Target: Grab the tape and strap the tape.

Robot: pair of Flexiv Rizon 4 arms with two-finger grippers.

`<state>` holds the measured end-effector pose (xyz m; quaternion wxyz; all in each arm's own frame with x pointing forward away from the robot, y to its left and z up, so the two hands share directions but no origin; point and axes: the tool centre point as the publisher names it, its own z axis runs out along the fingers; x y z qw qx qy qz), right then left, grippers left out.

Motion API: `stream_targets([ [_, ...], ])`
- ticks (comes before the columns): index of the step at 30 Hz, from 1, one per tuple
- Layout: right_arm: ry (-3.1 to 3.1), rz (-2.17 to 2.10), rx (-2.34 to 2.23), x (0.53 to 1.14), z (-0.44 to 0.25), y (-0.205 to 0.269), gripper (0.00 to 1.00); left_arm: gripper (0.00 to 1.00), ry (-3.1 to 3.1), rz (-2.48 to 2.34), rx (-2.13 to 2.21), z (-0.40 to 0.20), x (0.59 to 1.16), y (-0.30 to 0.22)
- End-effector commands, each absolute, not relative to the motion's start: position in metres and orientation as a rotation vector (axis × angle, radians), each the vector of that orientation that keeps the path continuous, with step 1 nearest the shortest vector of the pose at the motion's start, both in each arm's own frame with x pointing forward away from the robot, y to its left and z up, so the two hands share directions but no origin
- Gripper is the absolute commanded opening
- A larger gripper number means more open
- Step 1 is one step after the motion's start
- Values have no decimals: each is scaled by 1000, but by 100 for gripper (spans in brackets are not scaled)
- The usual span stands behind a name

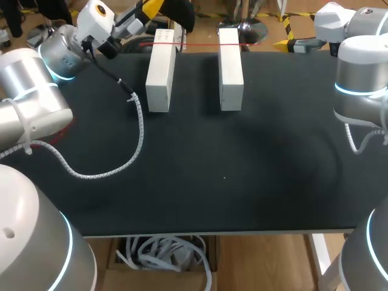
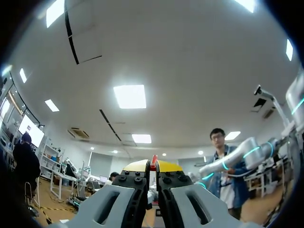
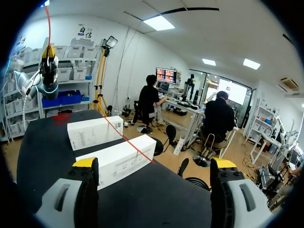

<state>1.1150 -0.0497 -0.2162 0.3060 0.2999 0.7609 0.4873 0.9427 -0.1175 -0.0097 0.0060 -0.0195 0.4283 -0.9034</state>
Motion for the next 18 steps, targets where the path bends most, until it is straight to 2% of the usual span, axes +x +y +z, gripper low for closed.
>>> stream_targets([
  [1,2013,1291,793,1115,-216,-50,100,0,1328,-2842,-26,-15,948,-117],
  [18,2013,1291,793,1115,-216,-50,100,0,1367,-2829,-25,-14,950,-114],
])
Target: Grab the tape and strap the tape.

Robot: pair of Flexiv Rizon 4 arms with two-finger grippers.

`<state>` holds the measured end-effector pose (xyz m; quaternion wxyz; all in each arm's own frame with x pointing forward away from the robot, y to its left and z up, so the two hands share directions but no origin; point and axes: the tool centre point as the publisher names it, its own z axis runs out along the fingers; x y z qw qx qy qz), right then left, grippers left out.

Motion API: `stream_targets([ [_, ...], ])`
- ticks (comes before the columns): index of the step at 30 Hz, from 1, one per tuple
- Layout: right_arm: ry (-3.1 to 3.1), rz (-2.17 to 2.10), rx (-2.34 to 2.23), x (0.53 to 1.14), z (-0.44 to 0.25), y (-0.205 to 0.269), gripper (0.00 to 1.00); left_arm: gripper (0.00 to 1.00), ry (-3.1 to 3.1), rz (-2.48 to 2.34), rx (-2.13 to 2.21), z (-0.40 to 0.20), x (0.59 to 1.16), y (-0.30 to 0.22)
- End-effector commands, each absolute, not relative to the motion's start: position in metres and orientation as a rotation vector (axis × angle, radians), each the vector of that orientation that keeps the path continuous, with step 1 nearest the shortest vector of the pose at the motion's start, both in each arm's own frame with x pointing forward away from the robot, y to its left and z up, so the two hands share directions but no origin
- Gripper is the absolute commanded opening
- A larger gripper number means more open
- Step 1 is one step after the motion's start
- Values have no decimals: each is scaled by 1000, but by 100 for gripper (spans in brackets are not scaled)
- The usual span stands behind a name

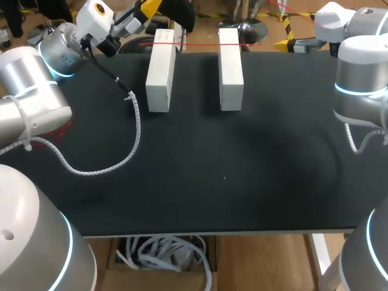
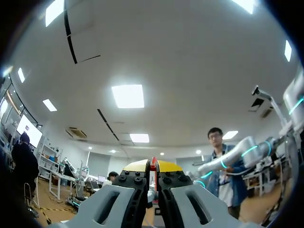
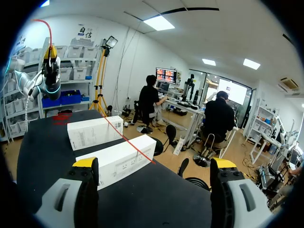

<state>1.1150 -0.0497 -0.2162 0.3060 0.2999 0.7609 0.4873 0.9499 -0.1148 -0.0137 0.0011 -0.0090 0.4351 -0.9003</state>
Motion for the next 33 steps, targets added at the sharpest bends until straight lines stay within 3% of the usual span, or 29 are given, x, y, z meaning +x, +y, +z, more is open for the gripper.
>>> stream_targets([
  [1,2013,1291,793,1115,-216,-50,100,0,1367,-2829,-25,-14,950,-114],
  [22,2013,1291,793,1115,-216,-50,100,0,1367,-2829,-25,-14,950,-114],
  [33,1927,1339,1064,1063,-236,-114,100,0,1367,-2829,-25,-14,950,-114],
])
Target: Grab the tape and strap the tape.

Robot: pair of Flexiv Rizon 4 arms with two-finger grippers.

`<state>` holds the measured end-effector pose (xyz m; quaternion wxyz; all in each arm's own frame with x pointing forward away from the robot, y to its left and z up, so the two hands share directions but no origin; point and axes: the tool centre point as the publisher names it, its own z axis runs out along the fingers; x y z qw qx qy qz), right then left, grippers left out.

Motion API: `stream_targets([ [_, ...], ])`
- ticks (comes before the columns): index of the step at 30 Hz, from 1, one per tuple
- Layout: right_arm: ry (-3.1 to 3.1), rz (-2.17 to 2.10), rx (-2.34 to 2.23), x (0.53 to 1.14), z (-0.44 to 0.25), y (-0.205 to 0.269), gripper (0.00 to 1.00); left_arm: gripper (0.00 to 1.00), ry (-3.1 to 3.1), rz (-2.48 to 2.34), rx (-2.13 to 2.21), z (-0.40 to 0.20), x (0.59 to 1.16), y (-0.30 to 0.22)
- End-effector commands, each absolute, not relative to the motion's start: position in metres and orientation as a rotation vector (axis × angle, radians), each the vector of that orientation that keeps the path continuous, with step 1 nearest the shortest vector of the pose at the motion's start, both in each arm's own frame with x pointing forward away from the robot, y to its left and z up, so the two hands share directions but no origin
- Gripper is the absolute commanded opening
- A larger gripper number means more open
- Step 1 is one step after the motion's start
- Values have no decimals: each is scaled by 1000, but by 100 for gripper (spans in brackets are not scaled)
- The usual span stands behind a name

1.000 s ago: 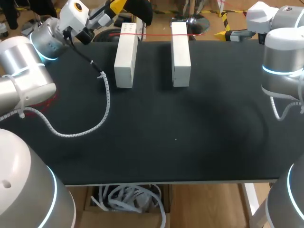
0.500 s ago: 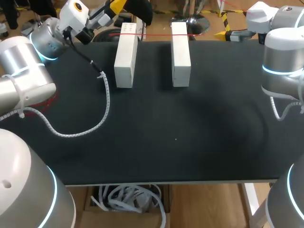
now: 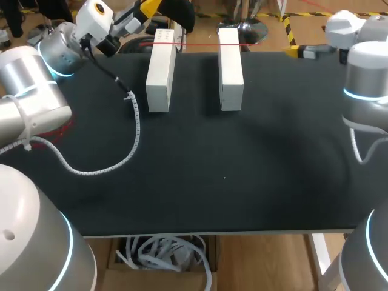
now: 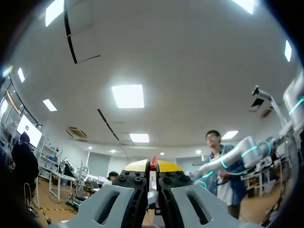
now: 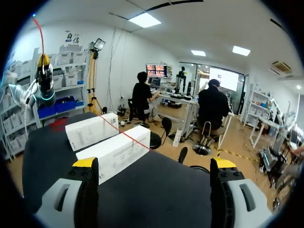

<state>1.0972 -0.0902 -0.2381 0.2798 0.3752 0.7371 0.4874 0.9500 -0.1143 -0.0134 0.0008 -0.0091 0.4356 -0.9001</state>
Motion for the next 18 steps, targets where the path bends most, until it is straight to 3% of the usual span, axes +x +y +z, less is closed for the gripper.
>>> stream_targets([
  [1,1902,1355,1114,1058,-238,-119,100,0,1367,-2829,-25,-14,950,-114],
  [9,1763,1461,1318,1025,-247,-141,100,0,1367,-2829,-25,-14,950,-114],
  [18,1651,1532,1421,997,-254,-135,100,0,1367,-2829,-25,-14,950,-114],
])
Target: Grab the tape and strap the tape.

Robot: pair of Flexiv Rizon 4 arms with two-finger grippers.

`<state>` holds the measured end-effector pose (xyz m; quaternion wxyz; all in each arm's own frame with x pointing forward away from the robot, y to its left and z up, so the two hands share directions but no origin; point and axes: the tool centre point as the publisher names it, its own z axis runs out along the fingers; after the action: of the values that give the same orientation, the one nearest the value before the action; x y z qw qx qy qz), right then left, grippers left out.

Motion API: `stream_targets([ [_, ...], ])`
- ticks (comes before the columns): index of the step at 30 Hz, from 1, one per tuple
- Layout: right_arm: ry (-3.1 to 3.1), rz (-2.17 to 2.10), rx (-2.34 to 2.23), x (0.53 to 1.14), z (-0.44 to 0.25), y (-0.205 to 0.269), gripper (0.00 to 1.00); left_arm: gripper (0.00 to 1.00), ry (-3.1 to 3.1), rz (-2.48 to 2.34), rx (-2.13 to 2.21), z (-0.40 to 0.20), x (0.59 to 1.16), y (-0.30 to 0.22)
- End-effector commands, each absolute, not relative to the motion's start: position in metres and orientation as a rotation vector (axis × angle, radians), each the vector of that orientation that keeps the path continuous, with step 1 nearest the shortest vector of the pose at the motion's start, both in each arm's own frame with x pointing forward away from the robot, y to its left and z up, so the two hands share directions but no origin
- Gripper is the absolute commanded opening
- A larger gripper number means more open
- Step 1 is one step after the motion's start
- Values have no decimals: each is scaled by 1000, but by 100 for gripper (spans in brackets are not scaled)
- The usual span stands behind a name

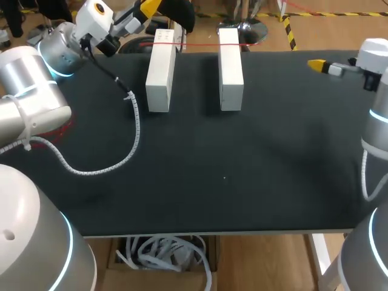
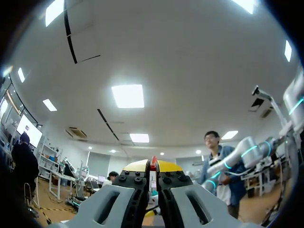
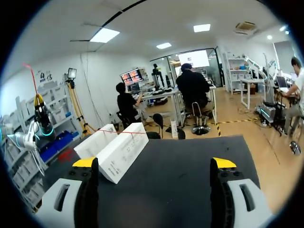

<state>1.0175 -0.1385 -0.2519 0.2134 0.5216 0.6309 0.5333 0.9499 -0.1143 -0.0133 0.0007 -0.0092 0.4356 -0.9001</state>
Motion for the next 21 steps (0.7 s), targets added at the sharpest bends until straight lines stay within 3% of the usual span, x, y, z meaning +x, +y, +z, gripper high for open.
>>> stream_targets([
  [1,1645,1537,1427,995,-255,-134,100,0,1367,-2829,-25,-14,950,-114],
  [21,1162,1726,1777,934,-252,-93,100,0,1367,-2829,-25,-14,950,-114],
])
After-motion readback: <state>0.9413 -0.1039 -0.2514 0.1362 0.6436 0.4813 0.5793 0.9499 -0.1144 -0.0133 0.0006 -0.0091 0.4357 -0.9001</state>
